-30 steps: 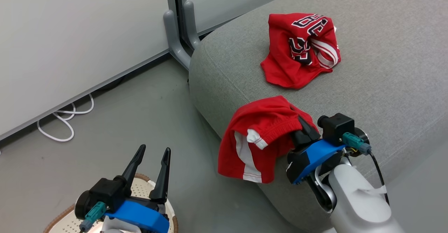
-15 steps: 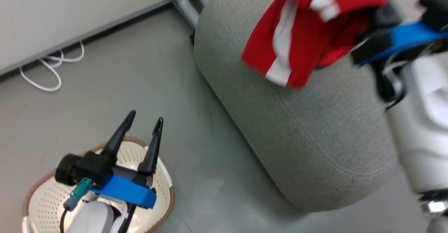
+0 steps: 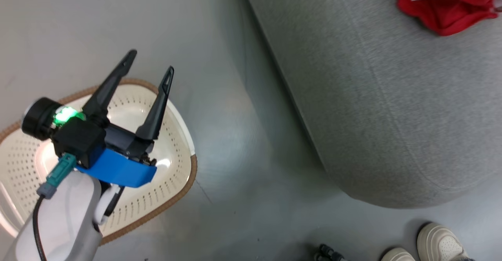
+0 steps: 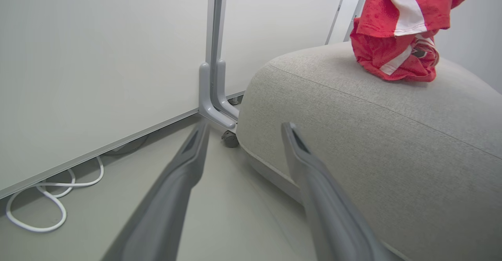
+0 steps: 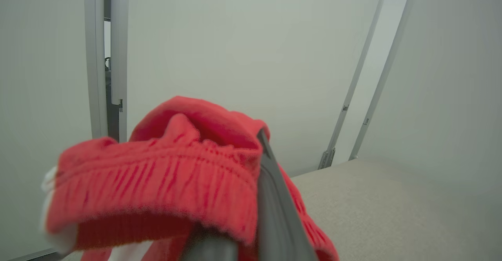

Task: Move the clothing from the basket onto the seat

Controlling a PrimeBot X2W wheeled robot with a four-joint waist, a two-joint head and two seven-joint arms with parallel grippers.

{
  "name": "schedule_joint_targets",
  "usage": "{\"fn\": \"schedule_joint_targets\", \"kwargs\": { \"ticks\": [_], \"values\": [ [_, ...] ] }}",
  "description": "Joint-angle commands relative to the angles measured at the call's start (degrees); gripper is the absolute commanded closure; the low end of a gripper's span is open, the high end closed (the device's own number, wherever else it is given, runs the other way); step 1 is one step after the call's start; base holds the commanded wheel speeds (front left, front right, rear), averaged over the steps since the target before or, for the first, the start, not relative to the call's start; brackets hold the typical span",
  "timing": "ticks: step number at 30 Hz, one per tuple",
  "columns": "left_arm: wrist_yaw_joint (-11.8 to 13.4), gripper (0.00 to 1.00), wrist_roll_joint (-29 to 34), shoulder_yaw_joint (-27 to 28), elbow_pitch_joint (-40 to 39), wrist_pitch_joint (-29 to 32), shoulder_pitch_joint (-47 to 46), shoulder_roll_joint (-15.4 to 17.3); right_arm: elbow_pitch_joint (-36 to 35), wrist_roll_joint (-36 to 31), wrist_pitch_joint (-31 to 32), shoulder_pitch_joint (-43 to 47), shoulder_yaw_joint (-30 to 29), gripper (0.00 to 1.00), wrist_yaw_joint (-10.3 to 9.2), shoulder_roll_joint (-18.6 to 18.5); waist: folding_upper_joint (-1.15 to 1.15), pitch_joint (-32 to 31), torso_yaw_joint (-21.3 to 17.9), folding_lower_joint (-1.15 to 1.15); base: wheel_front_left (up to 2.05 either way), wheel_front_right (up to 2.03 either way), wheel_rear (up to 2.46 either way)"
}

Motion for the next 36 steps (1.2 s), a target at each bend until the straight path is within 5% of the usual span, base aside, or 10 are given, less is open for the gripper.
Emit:
{"fn": "schedule_joint_targets", "kwargs": {
  "ticks": [1,18,19,22,28,36],
  "values": [
    [-0.04,0.00,0.49,0.00,-0.38,-0.04,-1.26,0.28,0.40,-0.11,-0.20,0.97,-0.33,1.00,0.01,0.15,0.00,4.82,2.27,-0.02,0.00,0.00,0.00],
    [0.88,0.00,0.76,-0.19,-2.28,-0.05,-2.45,1.06,4.02,-3.66,-0.47,6.13,-6.35,1.00,0.01,5.28,0.00,7.94,3.65,-0.02,0.00,0.00,0.00],
    [0.89,0.00,0.70,-0.22,-2.07,-0.09,-2.51,0.94,3.83,-3.87,-0.47,6.14,-6.15,0.91,0.01,5.36,0.00,7.72,3.66,-0.02,0.00,0.00,0.00],
    [0.85,0.00,0.40,-0.36,-1.42,-0.12,-2.74,0.51,3.04,-4.31,-0.47,6.77,-5.64,0.00,0.01,5.41,0.00,6.96,3.75,-0.02,0.00,0.00,0.00],
    [0.70,0.00,-0.03,-1.11,0.95,-0.44,-2.60,-1.80,3.15,-5.01,-0.48,8.85,-4.94,0.00,0.01,5.04,0.00,3.36,4.91,-0.02,0.00,0.00,0.00],
    [0.06,0.00,-2.40,-0.82,5.50,-0.53,1.06,-8.74,1.52,-6.96,-0.47,17.56,-1.99,0.00,0.01,3.52,0.00,-8.45,9.48,-0.02,0.00,0.00,0.00]
  ]
}}
